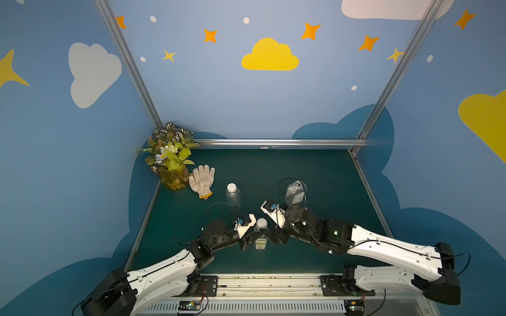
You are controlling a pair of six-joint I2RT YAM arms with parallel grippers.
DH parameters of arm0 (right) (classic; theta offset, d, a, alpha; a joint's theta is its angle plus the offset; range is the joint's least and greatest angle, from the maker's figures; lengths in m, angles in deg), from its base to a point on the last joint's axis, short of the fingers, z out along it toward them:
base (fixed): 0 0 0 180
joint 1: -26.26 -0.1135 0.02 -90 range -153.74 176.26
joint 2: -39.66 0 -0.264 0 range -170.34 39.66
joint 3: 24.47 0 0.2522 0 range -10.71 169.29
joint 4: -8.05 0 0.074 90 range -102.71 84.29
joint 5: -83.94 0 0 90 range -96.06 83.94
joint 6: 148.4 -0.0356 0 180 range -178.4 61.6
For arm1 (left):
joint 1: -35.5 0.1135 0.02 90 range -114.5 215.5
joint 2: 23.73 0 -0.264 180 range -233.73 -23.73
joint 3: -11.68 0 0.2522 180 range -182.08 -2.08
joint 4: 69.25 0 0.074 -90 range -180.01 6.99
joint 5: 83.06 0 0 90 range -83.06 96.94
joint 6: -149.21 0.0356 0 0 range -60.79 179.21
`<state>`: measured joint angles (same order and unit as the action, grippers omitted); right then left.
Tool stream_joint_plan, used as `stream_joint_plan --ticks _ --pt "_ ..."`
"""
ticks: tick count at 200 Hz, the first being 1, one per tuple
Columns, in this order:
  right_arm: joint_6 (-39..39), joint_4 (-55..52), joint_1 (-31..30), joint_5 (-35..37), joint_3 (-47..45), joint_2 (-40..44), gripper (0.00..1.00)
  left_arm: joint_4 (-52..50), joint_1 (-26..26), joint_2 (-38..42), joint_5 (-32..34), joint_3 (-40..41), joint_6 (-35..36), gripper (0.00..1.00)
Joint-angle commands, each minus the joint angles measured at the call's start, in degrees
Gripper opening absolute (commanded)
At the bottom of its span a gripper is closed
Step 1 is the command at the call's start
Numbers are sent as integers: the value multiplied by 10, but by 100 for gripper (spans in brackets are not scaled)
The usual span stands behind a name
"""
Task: Screw on the bottle caps
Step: Pick up the plastic bottle at the center of the board.
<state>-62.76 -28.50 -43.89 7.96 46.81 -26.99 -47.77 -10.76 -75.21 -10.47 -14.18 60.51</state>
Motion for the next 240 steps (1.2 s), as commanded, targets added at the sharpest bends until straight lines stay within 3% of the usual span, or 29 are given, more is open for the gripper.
stream_joint_plan --ticks 1,52,98,144,187,206,240 --pt "-21 28 9 -11 8 -13 91 -6 -1 -1 -7 1 5 5" --pt "-44 35 19 -29 0 -33 84 -11 -1 8 -4 3 8 5" --pt "-55 33 26 -45 -5 -51 67 -12 -1 9 -4 4 8 5" --pt "-52 25 34 -56 -2 -56 29 -12 -1 9 -3 3 7 9" --pt "-35 31 52 -53 13 -54 5 -18 -1 27 21 3 -1 35" --pt "-23 33 66 -53 25 -57 0 -28 -1 45 27 3 -8 52" --pt "15 32 91 -58 53 -74 0 -59 -1 85 74 4 -15 81"
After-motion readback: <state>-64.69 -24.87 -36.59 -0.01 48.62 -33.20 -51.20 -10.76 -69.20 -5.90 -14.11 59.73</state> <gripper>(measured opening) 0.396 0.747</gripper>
